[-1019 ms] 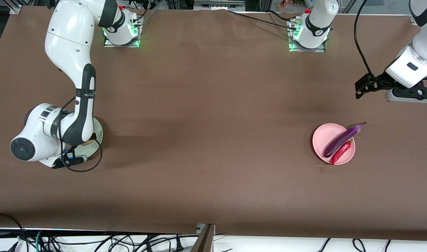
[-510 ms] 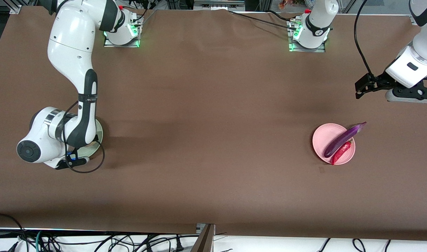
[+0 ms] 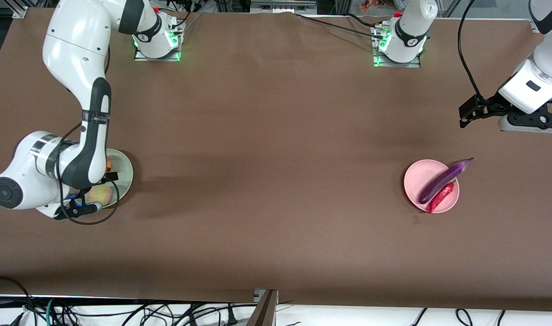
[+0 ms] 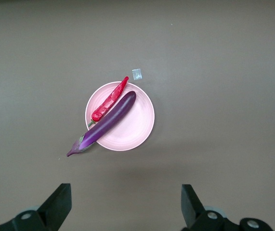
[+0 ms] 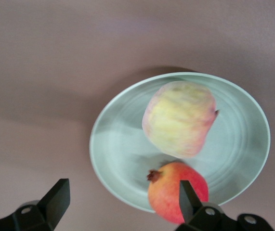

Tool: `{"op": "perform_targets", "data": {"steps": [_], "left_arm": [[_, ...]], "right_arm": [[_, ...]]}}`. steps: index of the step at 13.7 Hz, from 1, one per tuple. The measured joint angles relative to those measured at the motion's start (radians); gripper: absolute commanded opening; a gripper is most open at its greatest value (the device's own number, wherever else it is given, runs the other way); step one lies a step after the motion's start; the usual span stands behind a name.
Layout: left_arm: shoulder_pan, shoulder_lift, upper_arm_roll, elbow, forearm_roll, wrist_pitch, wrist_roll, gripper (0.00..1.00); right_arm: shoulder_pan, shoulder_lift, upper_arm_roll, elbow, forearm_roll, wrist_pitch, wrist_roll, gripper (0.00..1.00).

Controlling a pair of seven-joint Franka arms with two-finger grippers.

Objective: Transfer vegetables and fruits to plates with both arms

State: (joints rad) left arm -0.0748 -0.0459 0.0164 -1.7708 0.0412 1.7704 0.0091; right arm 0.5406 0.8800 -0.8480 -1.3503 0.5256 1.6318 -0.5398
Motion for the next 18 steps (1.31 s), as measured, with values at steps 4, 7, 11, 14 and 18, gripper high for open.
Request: {"op": "perform_targets", "data": {"steps": [4,7,11,14,18], "left_arm": [[0.000,0.000,0.000,0.000,0.000,0.000,0.000,1.00],[0.000,0.000,0.000,0.000,0.000,0.000,0.000,1.00],[0.000,0.000,0.000,0.000,0.000,0.000,0.000,1.00],[0.000,0.000,0.000,0.001,0.000,0.000,0.000,1.00],[0.000,0.000,0.000,0.001,0.000,0.000,0.000,1.00]], "right_arm": [[-0.008,-0.037,0.048,0.035,0.022,-0.041,0.162,1.00],[-0.111,-0.164,0.280,0.039,-0.198,-0.045,0.374,1.00],[-0.274,-0.416,0.606,-0.026,-0.441,-0.080,0.623,1.00],[-0.328,-0.614,0.678,-0.122,-0.453,-0.114,0.640,1.00],[-0.385,-0.819,0.733,-0.202,-0.498,-0.151,0.640,1.00]]}}
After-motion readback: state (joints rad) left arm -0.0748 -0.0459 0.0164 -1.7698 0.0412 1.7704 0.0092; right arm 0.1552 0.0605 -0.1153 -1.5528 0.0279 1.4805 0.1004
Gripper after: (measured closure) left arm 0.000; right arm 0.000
